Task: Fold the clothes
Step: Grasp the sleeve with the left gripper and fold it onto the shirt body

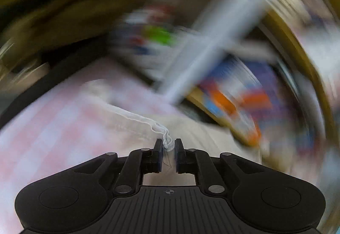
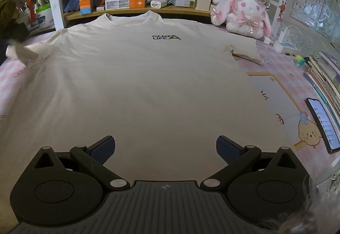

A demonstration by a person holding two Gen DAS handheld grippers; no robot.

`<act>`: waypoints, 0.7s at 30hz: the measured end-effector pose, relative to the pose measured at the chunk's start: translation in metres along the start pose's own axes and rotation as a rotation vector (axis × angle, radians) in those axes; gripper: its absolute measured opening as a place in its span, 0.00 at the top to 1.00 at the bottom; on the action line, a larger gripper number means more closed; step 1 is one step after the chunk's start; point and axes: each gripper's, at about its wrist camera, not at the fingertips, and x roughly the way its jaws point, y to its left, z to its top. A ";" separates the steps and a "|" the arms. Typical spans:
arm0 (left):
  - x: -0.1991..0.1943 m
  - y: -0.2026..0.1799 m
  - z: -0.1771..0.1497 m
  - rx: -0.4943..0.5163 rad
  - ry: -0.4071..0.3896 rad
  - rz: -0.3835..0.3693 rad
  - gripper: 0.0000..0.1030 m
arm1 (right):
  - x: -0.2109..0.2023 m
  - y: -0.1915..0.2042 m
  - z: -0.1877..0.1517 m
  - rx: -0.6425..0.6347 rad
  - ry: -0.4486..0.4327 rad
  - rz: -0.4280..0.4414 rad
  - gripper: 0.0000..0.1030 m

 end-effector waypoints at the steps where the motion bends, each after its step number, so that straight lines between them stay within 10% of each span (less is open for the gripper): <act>1: 0.007 -0.027 -0.010 0.176 0.036 -0.017 0.91 | -0.001 -0.002 -0.001 0.007 -0.001 -0.005 0.01; 5: 0.033 -0.110 -0.064 0.801 0.195 -0.085 0.81 | -0.002 -0.012 -0.003 0.053 -0.001 -0.033 0.01; 8: 0.043 -0.113 -0.096 0.936 0.287 -0.079 0.81 | -0.002 -0.017 -0.004 0.079 0.002 -0.038 0.01; 12: 0.031 -0.083 -0.075 0.750 0.256 -0.093 0.35 | -0.003 -0.019 -0.008 0.085 0.006 -0.038 0.01; 21: 0.066 -0.009 -0.010 -0.025 0.232 -0.105 0.37 | -0.003 -0.030 -0.020 0.142 0.039 -0.068 0.01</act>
